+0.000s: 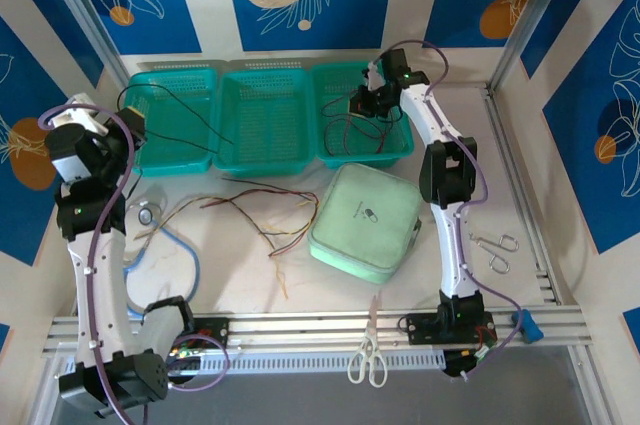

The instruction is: Untangle the cables

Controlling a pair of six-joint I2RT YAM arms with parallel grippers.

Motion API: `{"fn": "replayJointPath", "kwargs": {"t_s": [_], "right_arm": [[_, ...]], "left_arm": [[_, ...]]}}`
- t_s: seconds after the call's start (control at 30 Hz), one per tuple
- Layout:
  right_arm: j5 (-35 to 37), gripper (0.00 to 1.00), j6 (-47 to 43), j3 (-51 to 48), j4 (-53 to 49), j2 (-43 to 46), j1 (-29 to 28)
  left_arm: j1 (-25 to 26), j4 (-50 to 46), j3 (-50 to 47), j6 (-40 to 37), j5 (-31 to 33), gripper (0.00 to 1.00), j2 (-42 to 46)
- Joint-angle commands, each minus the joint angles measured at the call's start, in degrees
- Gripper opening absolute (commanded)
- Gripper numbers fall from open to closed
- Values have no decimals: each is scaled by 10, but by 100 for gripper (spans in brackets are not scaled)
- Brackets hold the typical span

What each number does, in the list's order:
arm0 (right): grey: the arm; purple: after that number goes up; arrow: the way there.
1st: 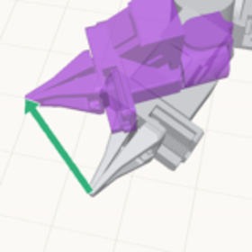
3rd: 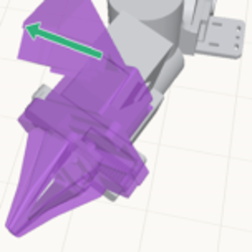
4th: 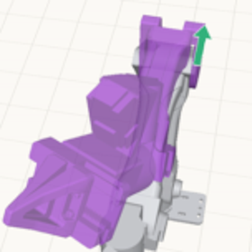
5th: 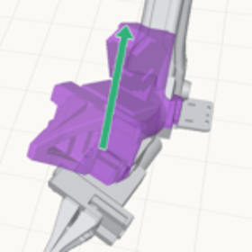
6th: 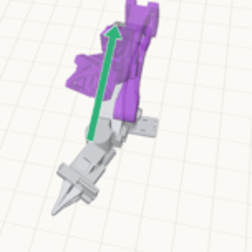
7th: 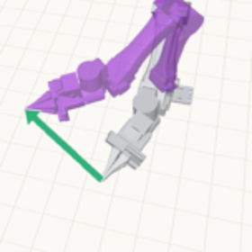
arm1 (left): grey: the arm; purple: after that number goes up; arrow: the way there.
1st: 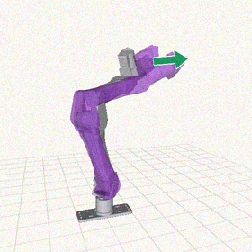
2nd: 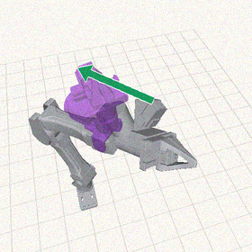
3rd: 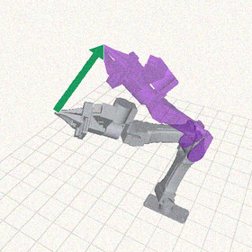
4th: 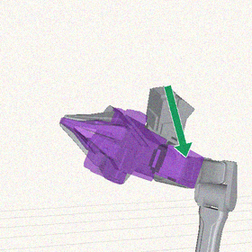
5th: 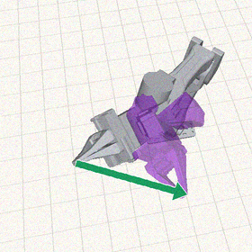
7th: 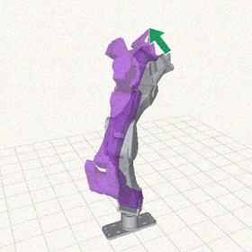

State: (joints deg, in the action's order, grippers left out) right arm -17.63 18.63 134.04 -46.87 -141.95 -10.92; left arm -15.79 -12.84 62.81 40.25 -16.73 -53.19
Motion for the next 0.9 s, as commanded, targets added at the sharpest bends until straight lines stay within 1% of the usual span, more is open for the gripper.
{"fn": "replayJointPath", "kwargs": {"t_s": [0.0, 0.17, 0.27, 0.33, 0.37, 0.43, 0.47, 0.57, 0.7, 0.8, 0.87], "right_arm": [[-13, 0, 2, 18, -62, -19, -2], [12, 0, -10, 43, -91, -46, -6], [13, 1, -13, 45, -101, -53, -6], [3, 5, -16, 39, -95, -47, -4], [-8, 12, -16, 37, -92, -40, -2], [-15, 28, -5, 34, -84, -18, 3], [-13, 32, -2, 29, -79, -3, 3], [-6, 38, -3, 19, -67, 43, 4], [-41, 46, -1, 18, -71, 77, 15], [-43, 49, -9, 3, -77, 103, 24], [-46, 50, -9, -31, -61, 133, 30]], "left_arm": [[10, 18, -5, 8, -5, 0, 5], [26, 24, -4, 8, 10, 0, 2], [35, 23, -4, 3, 17, 0, 1], [39, 29, -6, -1, 15, 0, 3], [42, 31, -7, -5, 17, 0, 3], [46, 26, 0, -13, 19, 0, -2], [48, 20, 3, -18, 24, 0, -4], [50, 9, 19, -26, 35, 0, -11], [51, -4, 44, -40, 54, 0, -16], [51, -3, 56, -48, 69, 0, -17], [55, -20, 75, -67, 82, 0, -25]]}}
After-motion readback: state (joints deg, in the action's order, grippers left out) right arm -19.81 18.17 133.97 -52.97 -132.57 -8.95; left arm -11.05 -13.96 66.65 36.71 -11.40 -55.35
